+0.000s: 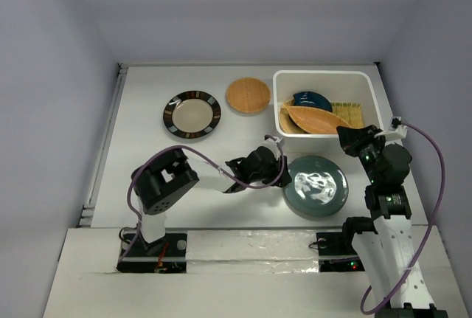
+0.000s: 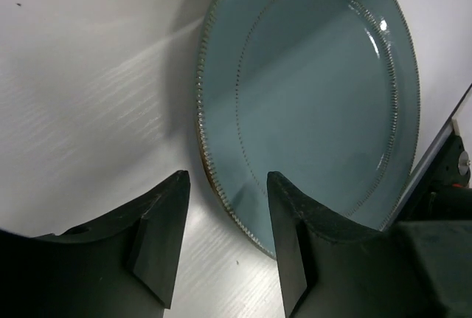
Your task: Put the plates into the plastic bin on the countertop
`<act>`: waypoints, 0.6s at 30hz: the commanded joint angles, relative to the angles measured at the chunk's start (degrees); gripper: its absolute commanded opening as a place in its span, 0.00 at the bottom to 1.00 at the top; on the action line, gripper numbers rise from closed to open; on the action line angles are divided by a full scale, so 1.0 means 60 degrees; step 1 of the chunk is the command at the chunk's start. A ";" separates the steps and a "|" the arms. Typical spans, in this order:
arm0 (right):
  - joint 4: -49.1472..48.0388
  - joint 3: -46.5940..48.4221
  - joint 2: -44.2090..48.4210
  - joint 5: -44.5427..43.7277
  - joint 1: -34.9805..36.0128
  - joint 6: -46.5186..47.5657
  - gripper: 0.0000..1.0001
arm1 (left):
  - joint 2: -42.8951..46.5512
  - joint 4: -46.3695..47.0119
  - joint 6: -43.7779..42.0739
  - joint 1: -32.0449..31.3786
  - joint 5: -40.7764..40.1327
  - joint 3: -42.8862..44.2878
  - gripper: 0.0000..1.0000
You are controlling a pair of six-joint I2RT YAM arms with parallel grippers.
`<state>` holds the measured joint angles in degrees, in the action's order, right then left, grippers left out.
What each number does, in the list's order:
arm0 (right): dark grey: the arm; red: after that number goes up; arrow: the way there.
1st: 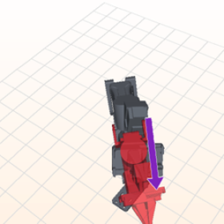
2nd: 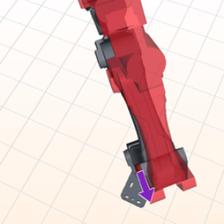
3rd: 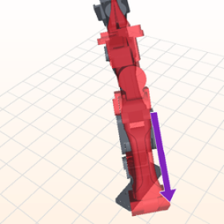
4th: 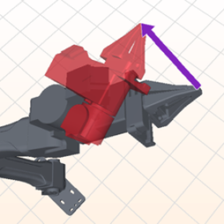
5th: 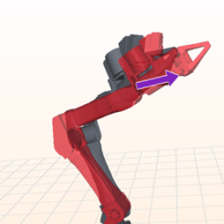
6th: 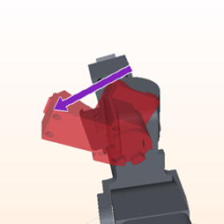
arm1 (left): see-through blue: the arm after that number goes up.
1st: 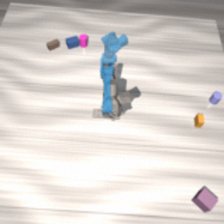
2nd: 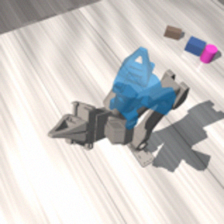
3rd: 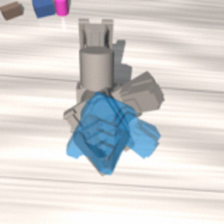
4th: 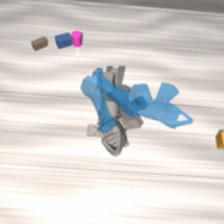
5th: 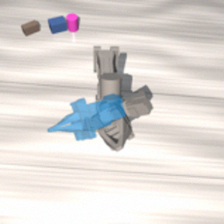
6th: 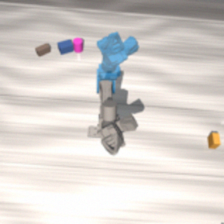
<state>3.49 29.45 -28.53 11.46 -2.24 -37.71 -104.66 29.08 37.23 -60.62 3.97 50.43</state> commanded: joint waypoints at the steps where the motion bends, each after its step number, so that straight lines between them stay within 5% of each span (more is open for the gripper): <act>1: -0.0845 -0.0103 0.0097 0.0682 -0.0037 0.0294 0.19 | -0.0236 0.0953 0.0152 -0.0048 0.0101 0.0237 0.42; 10: -0.0859 -0.0221 0.0112 0.0345 -0.0037 0.0470 0.20 | -0.1583 0.2433 0.0416 0.0128 0.1140 0.0075 0.38; 14: -0.0742 -0.0265 0.0141 0.0272 -0.0037 0.0514 0.20 | -0.1818 0.2770 0.0445 0.0128 0.1097 -0.0071 0.15; 15: -0.0728 -0.0280 0.0156 0.0272 -0.0037 0.0529 0.20 | -0.1848 0.2770 0.0445 0.0128 0.1053 -0.0085 0.01; 18: -0.0640 -0.0309 0.0185 0.0330 -0.0037 0.0558 0.20 | -0.1790 0.2872 0.0503 0.0215 0.0892 -0.0246 0.00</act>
<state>1.74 28.08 -28.03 13.10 -2.24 -35.73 -114.59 48.25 43.81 -59.24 9.39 50.52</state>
